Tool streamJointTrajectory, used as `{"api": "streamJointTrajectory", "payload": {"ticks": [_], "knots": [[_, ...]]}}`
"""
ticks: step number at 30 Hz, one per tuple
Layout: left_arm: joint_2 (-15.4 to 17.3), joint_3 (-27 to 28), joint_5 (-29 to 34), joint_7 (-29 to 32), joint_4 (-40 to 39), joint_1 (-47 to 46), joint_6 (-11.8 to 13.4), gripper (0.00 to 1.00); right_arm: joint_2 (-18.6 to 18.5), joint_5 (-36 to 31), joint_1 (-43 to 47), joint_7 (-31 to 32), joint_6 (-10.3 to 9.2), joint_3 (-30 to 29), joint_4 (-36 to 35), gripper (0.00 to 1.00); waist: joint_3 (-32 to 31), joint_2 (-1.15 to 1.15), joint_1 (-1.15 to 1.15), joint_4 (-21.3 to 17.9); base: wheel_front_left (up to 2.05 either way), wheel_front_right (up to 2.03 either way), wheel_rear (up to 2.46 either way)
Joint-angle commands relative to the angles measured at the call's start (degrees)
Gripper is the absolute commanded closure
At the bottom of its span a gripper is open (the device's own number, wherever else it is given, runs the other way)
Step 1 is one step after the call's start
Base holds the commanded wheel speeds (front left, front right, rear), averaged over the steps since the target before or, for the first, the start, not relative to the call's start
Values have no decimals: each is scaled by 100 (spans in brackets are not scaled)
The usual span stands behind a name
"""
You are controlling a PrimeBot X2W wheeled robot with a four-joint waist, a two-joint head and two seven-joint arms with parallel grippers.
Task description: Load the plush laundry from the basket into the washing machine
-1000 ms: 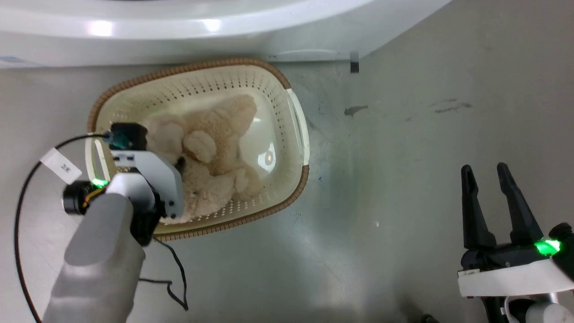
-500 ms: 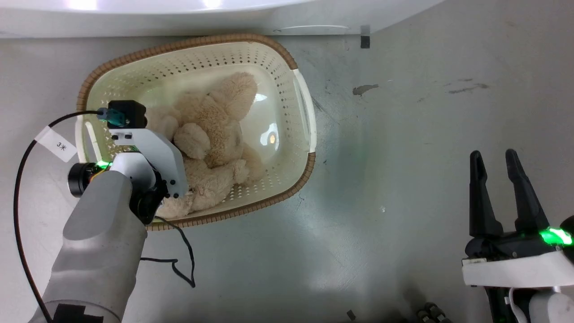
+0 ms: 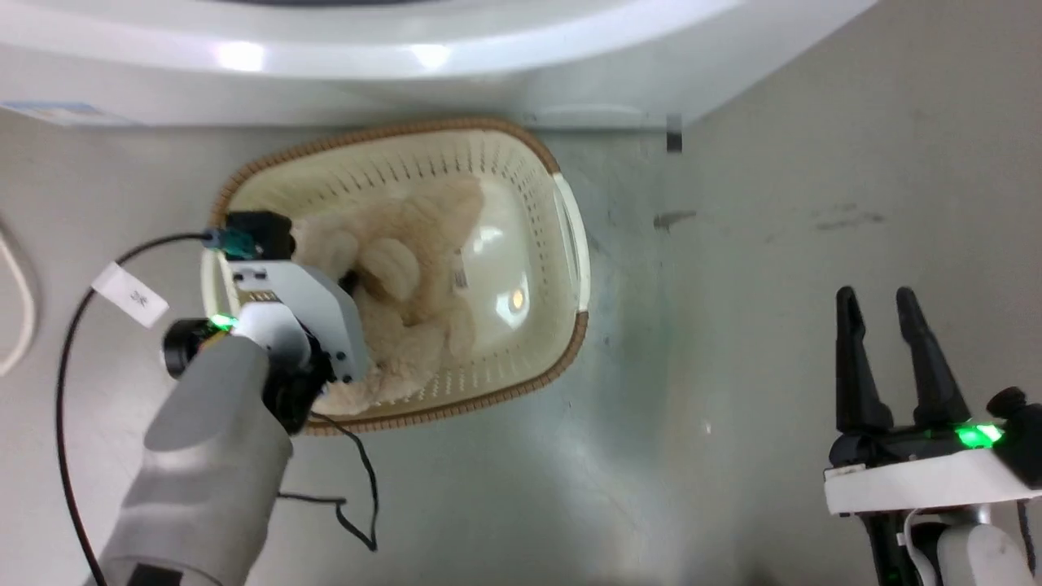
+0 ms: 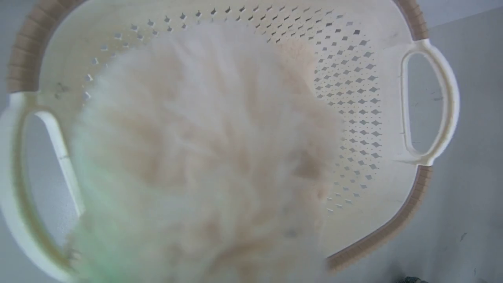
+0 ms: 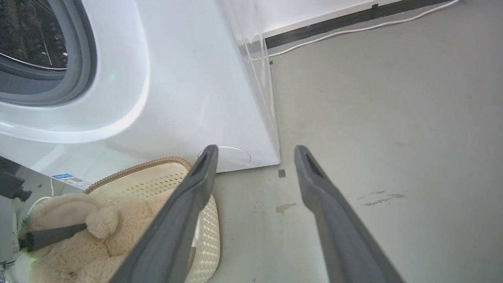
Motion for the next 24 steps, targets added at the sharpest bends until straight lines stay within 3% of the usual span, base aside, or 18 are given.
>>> {"api": "streamJointTrajectory", "payload": {"ticks": [1, 14, 24], "knots": [[-27, -65, -77, -64, -75, 128, -23, 100, -3, 12, -30, -25, -4, -3, 81, 0, -366, 0, 0, 122, 0, 0, 0], [-226, -300, -546, -673, -775, 1135, -16, 100, -3, 75, 346, -25, -4, -137, 704, 0, -2026, 0, 0, 453, 0, 0, 0], [-185, -260, -419, -1155, -1868, 1572, 433, 100, -3, 90, 647, -25, -4, -201, 887, 0, -2720, 0, 0, 565, 0, 0, 0]]}}
